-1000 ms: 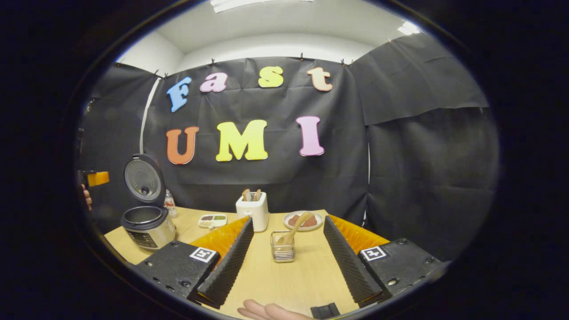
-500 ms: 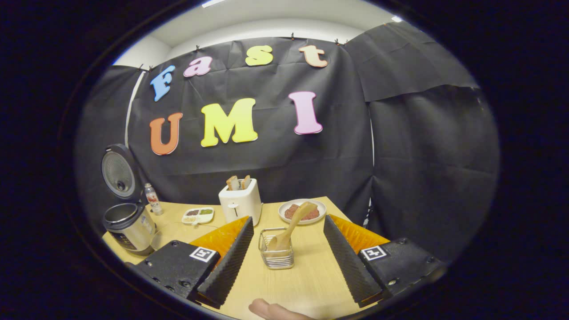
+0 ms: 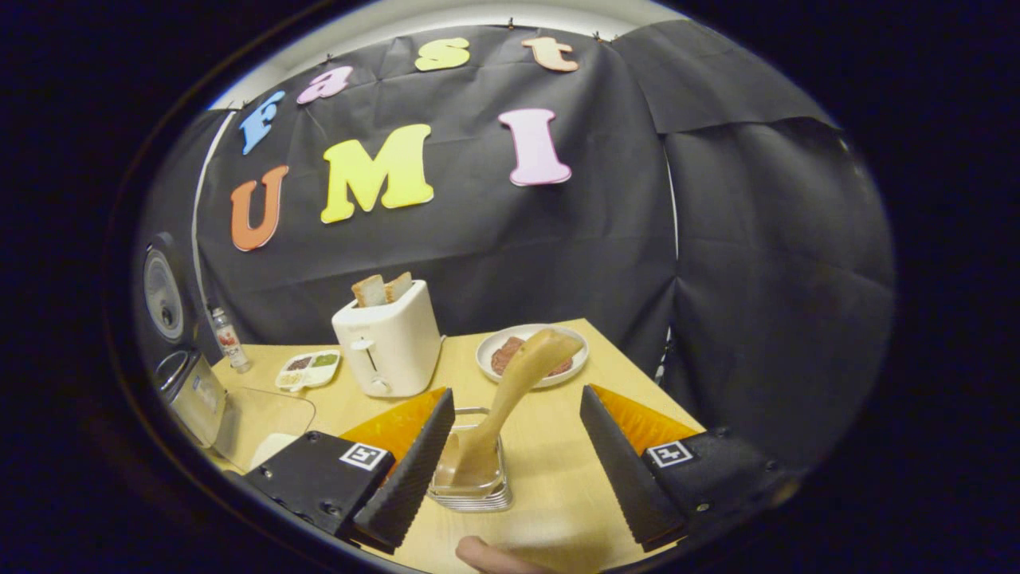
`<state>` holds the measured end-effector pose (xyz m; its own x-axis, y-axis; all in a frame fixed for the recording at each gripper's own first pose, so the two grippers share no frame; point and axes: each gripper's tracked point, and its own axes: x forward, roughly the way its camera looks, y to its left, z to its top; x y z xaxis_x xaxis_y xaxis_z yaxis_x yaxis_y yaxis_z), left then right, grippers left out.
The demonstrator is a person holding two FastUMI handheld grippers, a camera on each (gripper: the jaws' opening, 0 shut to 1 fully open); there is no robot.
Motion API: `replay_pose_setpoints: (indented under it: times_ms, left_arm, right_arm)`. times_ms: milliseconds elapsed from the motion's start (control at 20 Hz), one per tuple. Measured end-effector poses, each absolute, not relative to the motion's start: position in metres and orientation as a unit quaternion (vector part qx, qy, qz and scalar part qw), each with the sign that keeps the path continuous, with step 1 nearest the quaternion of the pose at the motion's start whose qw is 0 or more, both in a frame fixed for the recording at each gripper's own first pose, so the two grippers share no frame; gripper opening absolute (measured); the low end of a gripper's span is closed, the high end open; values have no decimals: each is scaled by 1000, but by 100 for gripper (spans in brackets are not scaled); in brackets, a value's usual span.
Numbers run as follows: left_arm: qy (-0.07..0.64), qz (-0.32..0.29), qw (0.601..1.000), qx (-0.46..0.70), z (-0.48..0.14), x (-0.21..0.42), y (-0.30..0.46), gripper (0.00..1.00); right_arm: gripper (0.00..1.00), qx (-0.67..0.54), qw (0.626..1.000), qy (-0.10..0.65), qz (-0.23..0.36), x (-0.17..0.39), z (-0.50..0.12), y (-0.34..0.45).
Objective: Close the left gripper, press the button to open the rice cooker; take a wooden spoon from the chopstick holder with the right hand, scoop a spoonful of rice and pour it into the rice cooker, then put the wooden spoon back into the chopstick holder.
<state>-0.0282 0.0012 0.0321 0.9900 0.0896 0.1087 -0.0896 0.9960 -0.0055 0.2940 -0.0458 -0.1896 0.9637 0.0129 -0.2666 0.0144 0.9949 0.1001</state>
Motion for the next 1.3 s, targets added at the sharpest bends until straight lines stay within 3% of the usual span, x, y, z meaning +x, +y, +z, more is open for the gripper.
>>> replay_pose_setpoints:
  times_ms: [100, 150, 200, 250, 350, 400, 450, 550, 750, 800, 1050, 1300]
  left_arm:
    - [-56, 44, 997, 0, 36, -30, 5, 95]
    - [-58, 40, 998, 0, 38, -32, 4, 95]
    - [-59, 36, 998, -2, 40, -33, 3, 95]
    - [-58, 33, 998, -6, 42, -36, 2, 95]
    - [-63, 31, 997, -9, 45, -39, 5, 95]
    - [-66, 34, 997, -6, 46, -40, 9, 95]
    - [-67, 36, 997, -5, 46, -41, 11, 95]
    - [-69, 33, 997, -6, 48, -43, 10, 95]
    - [-65, 26, 998, -7, 46, -44, 10, 95]
    - [-65, 22, 998, -6, 48, -43, 8, 95]
    - [-67, 8, 998, 0, 51, -45, 5, 95]
    - [-54, 3, 999, -6, 42, -43, 8, 95]
  right_arm:
    - [98, 81, 986, 149, 3, 310, -197, -43]
    - [84, 91, 983, 161, 6, 319, -204, -43]
    - [88, 98, 981, 166, 4, 324, -207, -42]
    - [84, 98, 981, 170, -1, 330, -208, -44]
    - [61, 98, 981, 169, 13, 335, -209, -39]
    - [64, 99, 981, 165, 13, 335, -207, -39]
    - [51, 97, 982, 162, 13, 335, -205, -39]
    - [33, 103, 981, 166, 20, 330, -203, -35]
    - [14, 114, 982, 136, 57, 317, -171, -19]
    - [18, 121, 984, 119, 58, 311, -157, -18]
    - [14, 71, 995, 38, 56, 282, -83, -11]
    - [11, 48, 996, 21, 71, 240, -41, 26]
